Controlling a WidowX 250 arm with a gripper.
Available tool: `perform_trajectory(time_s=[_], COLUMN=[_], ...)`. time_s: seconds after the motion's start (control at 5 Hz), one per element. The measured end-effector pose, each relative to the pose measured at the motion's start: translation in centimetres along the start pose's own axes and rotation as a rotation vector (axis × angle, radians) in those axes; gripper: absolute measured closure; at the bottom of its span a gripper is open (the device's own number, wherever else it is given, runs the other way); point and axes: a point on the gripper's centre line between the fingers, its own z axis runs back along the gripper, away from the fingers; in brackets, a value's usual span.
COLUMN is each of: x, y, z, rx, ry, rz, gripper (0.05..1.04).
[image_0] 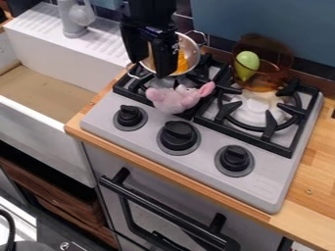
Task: Move the green object to the bottom part of the burner
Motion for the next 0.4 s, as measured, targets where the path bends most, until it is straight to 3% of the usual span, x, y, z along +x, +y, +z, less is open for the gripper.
perform_trajectory(time_s=[0.2,0.4], x=[-0.3,0.8], y=[-0.2,-1.0], z=[-1.0,-1.2], rx=[-0.015,0.005], ry=[0.027,-0.010], rz=[0.008,0.080], gripper=[0.090,0.090])
